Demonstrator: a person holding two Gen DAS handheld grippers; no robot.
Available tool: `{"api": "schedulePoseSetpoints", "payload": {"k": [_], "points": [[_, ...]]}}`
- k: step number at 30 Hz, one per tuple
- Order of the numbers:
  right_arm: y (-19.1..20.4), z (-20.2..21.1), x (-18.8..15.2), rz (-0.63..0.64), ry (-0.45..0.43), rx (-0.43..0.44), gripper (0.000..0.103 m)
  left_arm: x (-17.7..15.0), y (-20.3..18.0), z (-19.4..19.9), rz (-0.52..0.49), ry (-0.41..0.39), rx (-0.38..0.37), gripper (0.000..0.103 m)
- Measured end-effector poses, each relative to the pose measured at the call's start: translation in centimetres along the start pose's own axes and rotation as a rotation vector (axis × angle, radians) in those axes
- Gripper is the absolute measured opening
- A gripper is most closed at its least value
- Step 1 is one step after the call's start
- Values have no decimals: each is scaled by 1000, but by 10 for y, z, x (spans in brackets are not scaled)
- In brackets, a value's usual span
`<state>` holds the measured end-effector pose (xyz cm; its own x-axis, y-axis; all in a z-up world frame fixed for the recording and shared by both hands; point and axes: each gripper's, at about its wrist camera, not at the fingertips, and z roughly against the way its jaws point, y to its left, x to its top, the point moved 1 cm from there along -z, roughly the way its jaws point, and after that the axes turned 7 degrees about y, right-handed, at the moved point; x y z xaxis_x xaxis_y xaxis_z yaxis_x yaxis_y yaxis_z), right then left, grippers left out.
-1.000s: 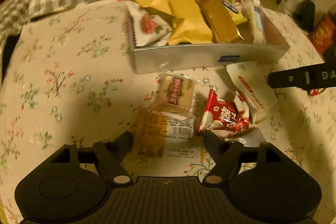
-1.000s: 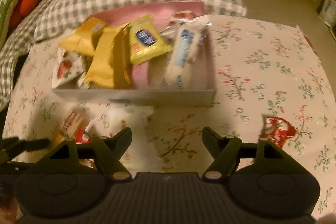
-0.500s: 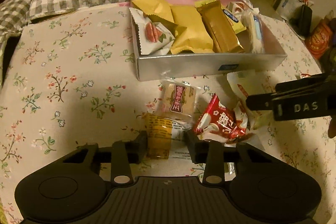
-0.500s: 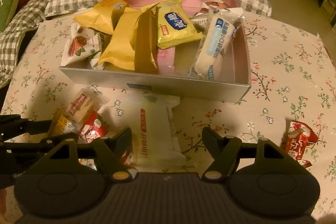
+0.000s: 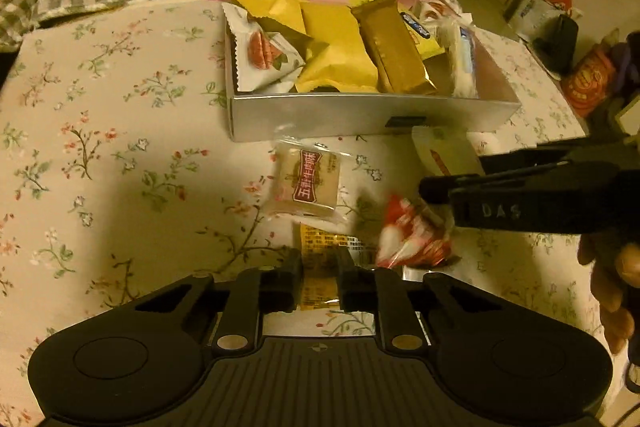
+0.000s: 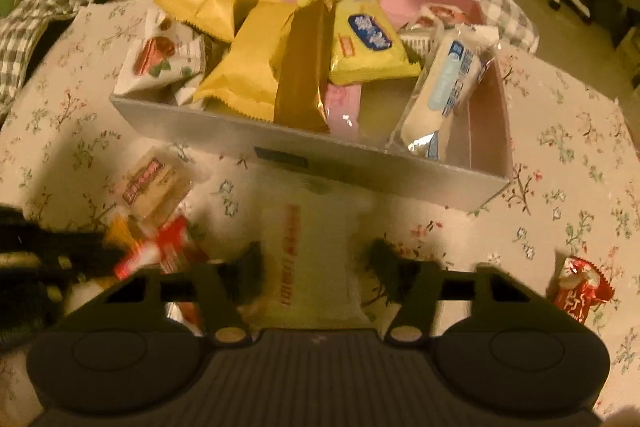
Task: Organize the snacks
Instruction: 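Grasp the white milk-bar packet from the table with the right gripper, then place the red candy in the box with the left gripper while the right gripper places the white packet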
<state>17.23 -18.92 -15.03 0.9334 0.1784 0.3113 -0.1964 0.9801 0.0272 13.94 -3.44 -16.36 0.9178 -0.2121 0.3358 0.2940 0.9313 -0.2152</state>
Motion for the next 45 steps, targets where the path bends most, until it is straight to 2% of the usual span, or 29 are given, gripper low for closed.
{"api": "schedulePoseSetpoints", "payload": {"k": [2, 7, 11, 14, 15, 19, 22, 24, 26, 28, 29, 30, 31, 34, 45], "points": [[-2, 3, 1, -32, 8, 49, 43, 0, -3, -1, -23, 1, 3, 19], [-5, 9, 3, -48, -3, 43, 43, -2, -9, 1, -79, 18, -17, 38], [-12, 17, 2, -89, -30, 53, 43, -2, -13, 0, -97, 17, 4, 43], [-19, 24, 1, -120, -54, 47, 43, 1, -17, 11, -117, -31, 36, 44], [-21, 25, 1, -133, -62, 46, 43, 2, -18, 16, -128, -59, 37, 48], [-34, 32, 0, -195, -96, 51, 43, 3, -25, 27, -168, -111, -51, 55], [-40, 34, 0, -223, -107, 52, 43, 1, -38, 24, -238, -103, -104, 59], [-41, 35, 0, -235, -112, 50, 43, -2, -46, 21, -289, -102, -110, 60], [-40, 35, 0, -235, -117, 51, 43, -6, -53, 12, -326, -92, -89, 60], [-37, 35, -1, -231, -116, 52, 43, -11, -60, -2, -361, -68, -42, 56], [-36, 34, -1, -227, -116, 53, 43, -15, -63, -6, -379, -58, -14, 49], [-33, 35, -2, -228, -117, 53, 43, -16, -65, -10, -392, -56, 14, 36], [-32, 36, -1, -229, -120, 54, 43, -15, -67, -9, -398, -69, 22, 32], [-35, 38, -1, -237, -133, 59, 43, -8, -62, 0, -337, -88, -51, 28], [-48, 45, -2, -311, -157, 66, 43, 5, -51, 26, -275, -160, -91, 26]]}}
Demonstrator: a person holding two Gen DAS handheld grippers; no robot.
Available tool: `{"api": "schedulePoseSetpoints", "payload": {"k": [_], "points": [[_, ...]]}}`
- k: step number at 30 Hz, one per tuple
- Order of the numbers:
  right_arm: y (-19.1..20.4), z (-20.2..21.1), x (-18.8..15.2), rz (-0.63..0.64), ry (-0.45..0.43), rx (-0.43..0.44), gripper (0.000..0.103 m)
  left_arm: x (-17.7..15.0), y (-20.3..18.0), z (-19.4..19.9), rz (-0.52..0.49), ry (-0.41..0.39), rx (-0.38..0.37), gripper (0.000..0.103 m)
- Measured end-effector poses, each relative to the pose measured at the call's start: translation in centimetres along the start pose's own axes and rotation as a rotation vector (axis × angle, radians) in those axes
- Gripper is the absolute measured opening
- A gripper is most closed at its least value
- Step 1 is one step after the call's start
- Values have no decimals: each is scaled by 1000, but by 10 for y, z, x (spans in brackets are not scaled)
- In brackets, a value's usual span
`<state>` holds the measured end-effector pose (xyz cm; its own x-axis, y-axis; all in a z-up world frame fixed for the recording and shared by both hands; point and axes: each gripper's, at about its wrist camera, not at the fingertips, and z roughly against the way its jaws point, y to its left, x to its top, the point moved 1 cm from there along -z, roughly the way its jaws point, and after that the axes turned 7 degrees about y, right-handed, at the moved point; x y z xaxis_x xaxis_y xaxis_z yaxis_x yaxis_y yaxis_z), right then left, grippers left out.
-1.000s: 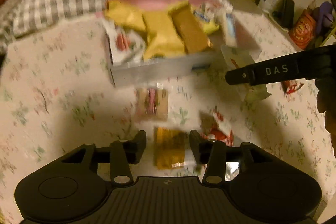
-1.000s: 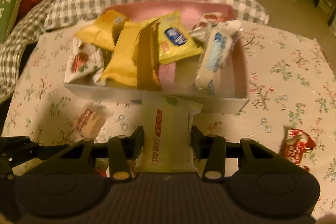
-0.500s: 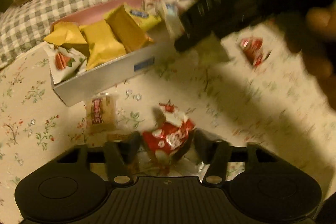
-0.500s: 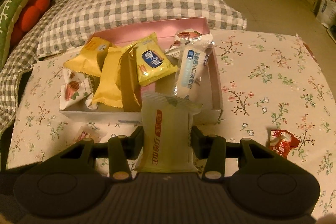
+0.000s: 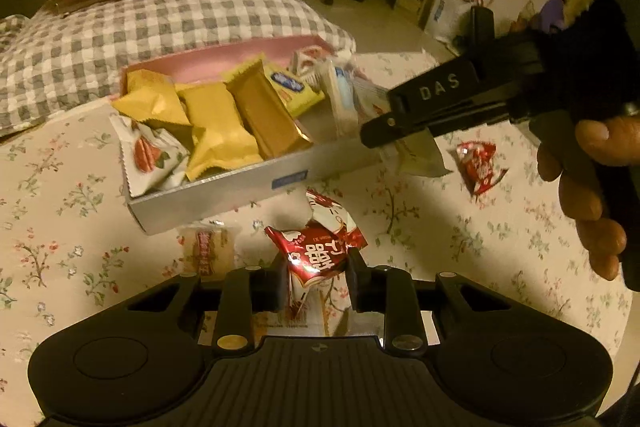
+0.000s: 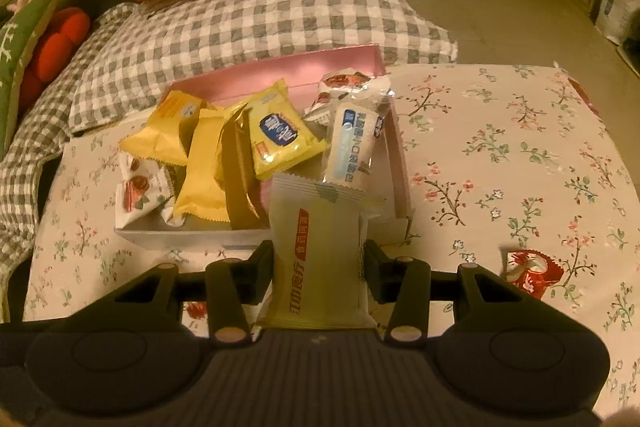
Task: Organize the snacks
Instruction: 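Place the red candy in the box with the left gripper while the right gripper places the white packet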
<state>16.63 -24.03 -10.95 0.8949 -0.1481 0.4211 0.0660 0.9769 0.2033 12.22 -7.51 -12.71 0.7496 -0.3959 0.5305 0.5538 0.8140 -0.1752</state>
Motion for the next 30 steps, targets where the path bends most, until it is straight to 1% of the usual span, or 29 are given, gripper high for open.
{"api": "schedulePoseSetpoints", "payload": {"k": [3, 5, 8, 11, 15, 19, 22, 26, 30], "points": [[-9, 4, 4, -42, -15, 5, 43, 6, 6, 14, 24, -44, 1, 26], [-19, 7, 6, -76, -27, 3, 43, 13, 17, 24, 62, -86, 22, 26], [-40, 13, 9, -157, -53, -2, 43, 22, 45, 37, 166, -143, 79, 26], [-58, 17, 10, -228, -74, -9, 43, 26, 71, 41, 263, -169, 110, 26], [-67, 14, 11, -280, -85, -11, 43, 30, 84, 35, 321, -174, 113, 26], [-57, 7, 14, -265, -113, 23, 43, 40, 81, 27, 328, -190, 93, 26], [-48, 3, 19, -242, -129, 53, 43, 50, 73, 18, 296, -202, 93, 26], [-37, -3, 26, -220, -149, 95, 43, 57, 66, 2, 267, -191, 92, 26], [-30, -10, 29, -208, -156, 121, 43, 61, 59, -11, 231, -178, 110, 26]]}}
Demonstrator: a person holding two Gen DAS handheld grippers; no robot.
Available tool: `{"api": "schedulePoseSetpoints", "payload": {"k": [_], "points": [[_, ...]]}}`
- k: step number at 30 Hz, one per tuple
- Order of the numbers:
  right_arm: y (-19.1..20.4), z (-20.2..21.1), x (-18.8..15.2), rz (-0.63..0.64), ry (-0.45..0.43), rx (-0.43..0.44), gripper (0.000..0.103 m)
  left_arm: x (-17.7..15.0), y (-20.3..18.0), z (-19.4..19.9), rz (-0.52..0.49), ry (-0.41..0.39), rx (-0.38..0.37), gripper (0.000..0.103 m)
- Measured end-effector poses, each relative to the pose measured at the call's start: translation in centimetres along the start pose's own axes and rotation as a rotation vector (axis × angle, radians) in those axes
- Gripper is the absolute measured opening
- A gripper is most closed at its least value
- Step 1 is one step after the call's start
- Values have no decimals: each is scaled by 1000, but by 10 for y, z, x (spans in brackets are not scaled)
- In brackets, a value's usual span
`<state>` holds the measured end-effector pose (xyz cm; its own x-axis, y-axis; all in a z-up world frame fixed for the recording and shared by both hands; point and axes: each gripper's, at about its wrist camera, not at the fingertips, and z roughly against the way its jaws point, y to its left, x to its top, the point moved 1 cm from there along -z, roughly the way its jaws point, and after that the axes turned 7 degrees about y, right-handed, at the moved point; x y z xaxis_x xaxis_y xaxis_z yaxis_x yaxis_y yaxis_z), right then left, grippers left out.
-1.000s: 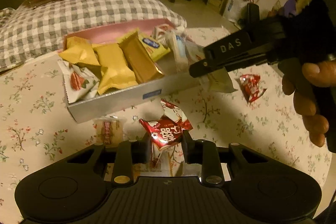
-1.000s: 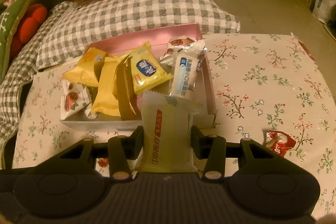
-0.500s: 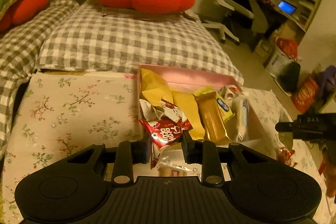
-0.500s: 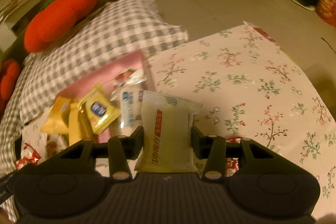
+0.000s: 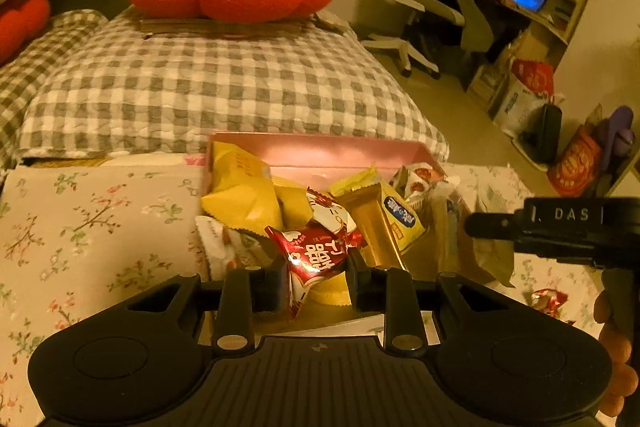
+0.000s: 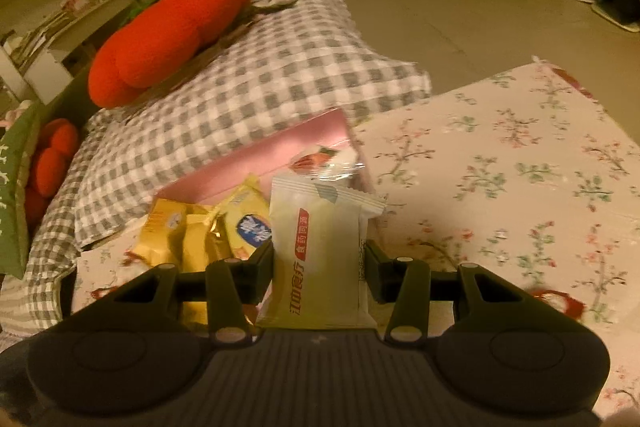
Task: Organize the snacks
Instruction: 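Place the red candy in the box with the left gripper while the right gripper places the white packet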
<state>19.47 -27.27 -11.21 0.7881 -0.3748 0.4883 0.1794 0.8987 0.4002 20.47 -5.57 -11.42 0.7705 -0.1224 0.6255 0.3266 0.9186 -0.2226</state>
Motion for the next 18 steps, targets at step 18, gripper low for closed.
{"api": "schedulePoseSetpoints", "payload": {"k": [18], "points": [[2, 3, 9, -27, -65, 28, 52, 7, 5, 9, -4, -64, -10, 51]]}}
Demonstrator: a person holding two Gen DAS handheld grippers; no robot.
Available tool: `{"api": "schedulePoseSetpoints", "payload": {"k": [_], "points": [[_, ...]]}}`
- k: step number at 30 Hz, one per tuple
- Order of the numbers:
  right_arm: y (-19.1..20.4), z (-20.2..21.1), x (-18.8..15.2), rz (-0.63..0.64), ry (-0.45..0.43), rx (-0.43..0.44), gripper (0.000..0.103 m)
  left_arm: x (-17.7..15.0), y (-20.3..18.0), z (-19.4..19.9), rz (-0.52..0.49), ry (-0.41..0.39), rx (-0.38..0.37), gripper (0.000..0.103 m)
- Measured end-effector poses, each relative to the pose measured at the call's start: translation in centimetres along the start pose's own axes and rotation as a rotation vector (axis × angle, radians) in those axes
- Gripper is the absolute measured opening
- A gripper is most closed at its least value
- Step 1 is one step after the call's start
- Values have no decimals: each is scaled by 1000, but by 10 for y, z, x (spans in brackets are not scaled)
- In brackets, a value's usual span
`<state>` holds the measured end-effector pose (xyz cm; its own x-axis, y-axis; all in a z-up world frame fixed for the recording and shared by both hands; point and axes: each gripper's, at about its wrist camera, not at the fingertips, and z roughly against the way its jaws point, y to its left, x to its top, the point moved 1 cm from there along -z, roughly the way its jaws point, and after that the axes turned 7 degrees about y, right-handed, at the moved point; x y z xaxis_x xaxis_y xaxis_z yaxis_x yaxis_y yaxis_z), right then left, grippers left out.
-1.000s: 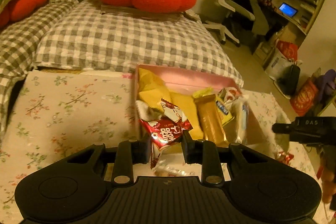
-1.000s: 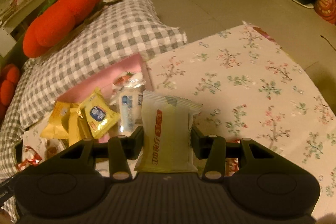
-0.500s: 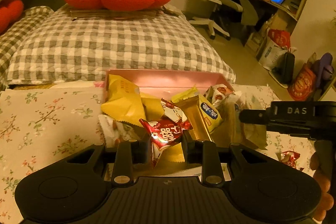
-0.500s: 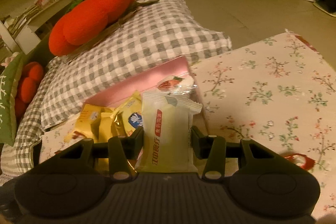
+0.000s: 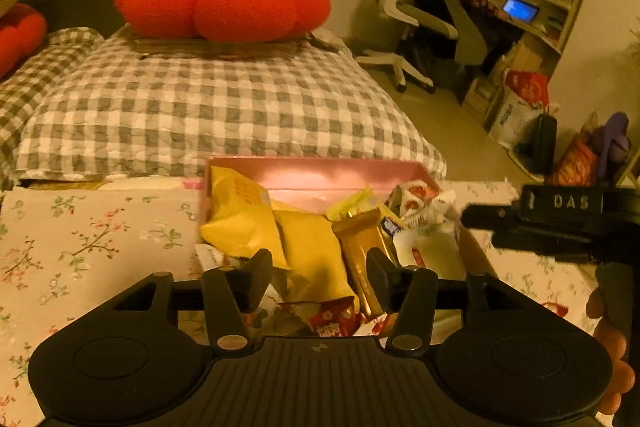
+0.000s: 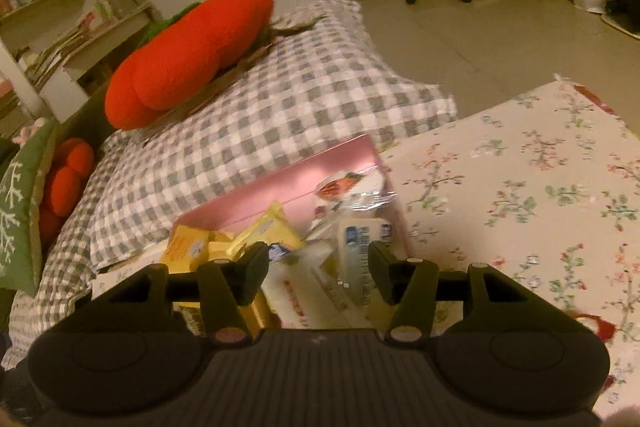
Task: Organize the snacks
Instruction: 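Place the red candy in the box with the left gripper while the right gripper places the white packet, then grasp the small cake packet with the left gripper while the right gripper grasps a red candy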
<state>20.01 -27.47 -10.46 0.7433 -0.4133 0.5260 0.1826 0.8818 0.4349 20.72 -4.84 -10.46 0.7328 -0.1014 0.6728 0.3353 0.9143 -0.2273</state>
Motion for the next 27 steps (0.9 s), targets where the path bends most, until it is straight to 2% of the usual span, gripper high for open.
{"api": "schedulePoseSetpoints", "payload": {"k": [5, 13, 18, 25, 27], "points": [[-10, 6, 0, -22, 26, -36, 53, 1, 9, 13, 50, 9, 11, 51], [-12, 15, -7, 58, 83, -133, 57, -13, 17, 26, 108, 104, 44, 51], [-22, 24, -6, 38, 105, -149, 60, -27, 11, 29, 84, 170, 41, 51], [-36, 31, -8, 33, 139, -191, 62, -49, 1, 11, 17, 270, 86, 52], [-42, 33, -7, 22, 142, -200, 69, -53, 0, 5, 4, 282, 97, 55]]}}
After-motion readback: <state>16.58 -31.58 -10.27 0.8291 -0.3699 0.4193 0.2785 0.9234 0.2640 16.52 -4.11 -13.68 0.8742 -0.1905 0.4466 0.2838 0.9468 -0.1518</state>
